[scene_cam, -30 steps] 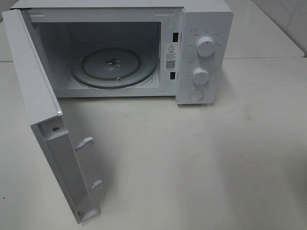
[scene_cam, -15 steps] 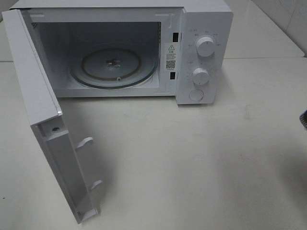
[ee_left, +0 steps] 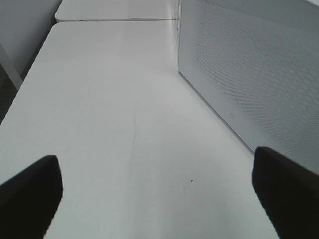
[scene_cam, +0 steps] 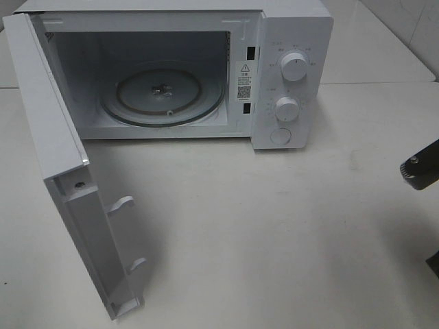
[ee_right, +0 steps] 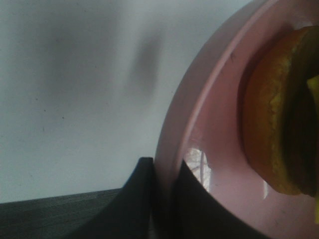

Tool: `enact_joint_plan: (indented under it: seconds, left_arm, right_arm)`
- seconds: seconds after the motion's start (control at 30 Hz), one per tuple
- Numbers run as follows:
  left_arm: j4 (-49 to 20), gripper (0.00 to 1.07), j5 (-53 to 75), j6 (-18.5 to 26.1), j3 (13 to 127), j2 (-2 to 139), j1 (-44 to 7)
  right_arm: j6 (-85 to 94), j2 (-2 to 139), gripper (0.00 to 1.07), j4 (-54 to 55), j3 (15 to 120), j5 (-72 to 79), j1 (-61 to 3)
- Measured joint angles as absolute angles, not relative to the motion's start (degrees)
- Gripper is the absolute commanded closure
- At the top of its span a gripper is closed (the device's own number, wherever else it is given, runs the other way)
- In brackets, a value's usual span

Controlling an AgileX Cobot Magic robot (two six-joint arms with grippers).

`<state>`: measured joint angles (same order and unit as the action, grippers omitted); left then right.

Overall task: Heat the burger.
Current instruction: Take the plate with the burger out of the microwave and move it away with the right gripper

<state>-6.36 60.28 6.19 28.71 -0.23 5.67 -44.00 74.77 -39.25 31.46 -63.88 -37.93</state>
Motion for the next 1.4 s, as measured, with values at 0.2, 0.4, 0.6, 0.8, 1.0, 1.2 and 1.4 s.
enact_joint_plan:
  seconds: [0.2,0.4,0.6,0.8,1.0,1.2,1.4]
  left_arm:
    - [-6.4,0.09,60.3,6.2,28.7,-0.2,5.7]
    - [-6.4,0.09,60.3,6.2,28.7,-0.2,5.7]
    - [-6.4,0.09,60.3,6.2,28.7,-0.2,5.7]
    - [-6.4,0.09,60.3,6.2,28.7,-0.2,5.7]
    - [-6.4,0.09,60.3,6.2,28.7,-0.2,5.7]
    - [-6.4,0.09,60.3,6.2,28.7,-0.2,5.7]
    - [-6.4,0.09,60.3,6.2,28.7,-0.2,5.7]
  right_arm:
    - [-46.3,77.2,1.02,-39.3,31.5,-61.1,-37.9]
    - [-49.6,81.5,1.01,-40.4,31.5,-58.1,-37.9]
    - [-52.6,85.7,1.01,-41.3,31.5,-55.5,-37.9]
    - [-55.5,89.3,1.0,-42.7,31.5,-53.9,-37.9]
    - [-57.2,93.3,1.0,-43.8,31.6,-50.8,-37.9]
    - [-60.8,96.4,1.0,-46.0,31.6,-47.9,-37.9]
    - [-62.3,98.8,0.99,-48.9,31.6,-46.2,-37.8]
